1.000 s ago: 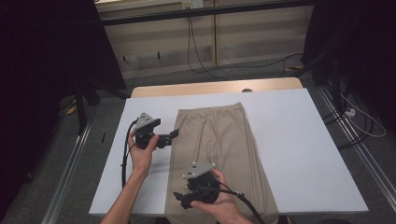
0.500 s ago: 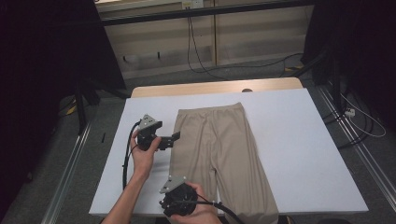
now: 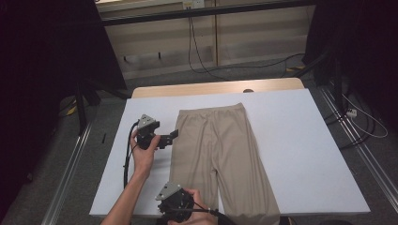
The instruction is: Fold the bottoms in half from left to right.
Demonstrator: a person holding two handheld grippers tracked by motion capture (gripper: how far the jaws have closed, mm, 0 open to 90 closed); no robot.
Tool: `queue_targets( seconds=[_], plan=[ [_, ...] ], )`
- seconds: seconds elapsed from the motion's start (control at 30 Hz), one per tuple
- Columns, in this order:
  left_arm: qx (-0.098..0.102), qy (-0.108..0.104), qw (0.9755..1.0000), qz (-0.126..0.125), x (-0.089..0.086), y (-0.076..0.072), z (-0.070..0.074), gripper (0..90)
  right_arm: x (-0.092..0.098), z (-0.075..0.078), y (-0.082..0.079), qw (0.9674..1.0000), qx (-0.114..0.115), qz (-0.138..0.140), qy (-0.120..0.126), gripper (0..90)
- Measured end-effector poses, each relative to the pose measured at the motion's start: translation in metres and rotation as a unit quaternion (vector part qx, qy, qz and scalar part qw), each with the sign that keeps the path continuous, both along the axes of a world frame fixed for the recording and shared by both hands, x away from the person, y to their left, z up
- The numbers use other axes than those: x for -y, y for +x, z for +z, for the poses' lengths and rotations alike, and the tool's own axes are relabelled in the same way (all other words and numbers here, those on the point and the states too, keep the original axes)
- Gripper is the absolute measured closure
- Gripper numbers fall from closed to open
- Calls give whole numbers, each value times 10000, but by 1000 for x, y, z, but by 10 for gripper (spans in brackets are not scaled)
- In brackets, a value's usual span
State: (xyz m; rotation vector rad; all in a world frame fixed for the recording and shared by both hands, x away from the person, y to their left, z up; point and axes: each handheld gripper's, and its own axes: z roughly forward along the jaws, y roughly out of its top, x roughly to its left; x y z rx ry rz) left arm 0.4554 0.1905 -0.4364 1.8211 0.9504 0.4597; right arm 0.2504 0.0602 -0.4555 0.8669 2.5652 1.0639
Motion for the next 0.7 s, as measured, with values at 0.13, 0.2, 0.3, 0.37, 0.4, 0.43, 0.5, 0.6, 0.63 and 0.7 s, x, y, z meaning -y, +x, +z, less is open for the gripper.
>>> queue_targets(
  seconds=[0.13, 0.2, 0.3, 0.37, 0.4, 0.43, 0.5, 0.6, 0.63, 0.7],
  plan=[
    [-148, 135, 9998, 58, 2, 15, -2, 70, 0, 1, 0, 10000, -8, -26, -46, 557],
    [-388, -28, 9992, 23, 2, 25, -3, 74, 1, 2, 1, 9999, -59, -35, -73, 590],
    [-712, 38, 9973, 189, 1, 43, -5, 74, 1, 3, 3, 9999, -73, -80, -91, 637],
    [-779, 70, 9967, 232, 2, 53, -7, 127, 2, 3, 4, 9998, -98, -155, -81, 706],
    [-812, 92, 9964, 209, 4, 58, -7, 145, 4, 3, 5, 9998, -100, -143, -70, 743],
    [-832, 114, 9963, 205, 6, 62, -8, 145, 4, 3, 5, 9998, -100, -143, -70, 743],
    [-916, 130, 9954, 235, 11, 70, -9, 173, 8, 2, 8, 9998, -129, -173, 14, 811],
    [-987, 106, 9948, 249, 20, 91, -10, 296, 9, 2, 10, 9999, -85, -115, 10, 875],
    [-987, 106, 9948, 249, 20, 91, -10, 322, 9, 2, 10, 9999, -85, -115, 10, 875],
    [-1179, -14, 9930, 74, 25, 103, -12, 381, 11, 2, 12, 9999, -145, -82, 27, 899]
  ],
)
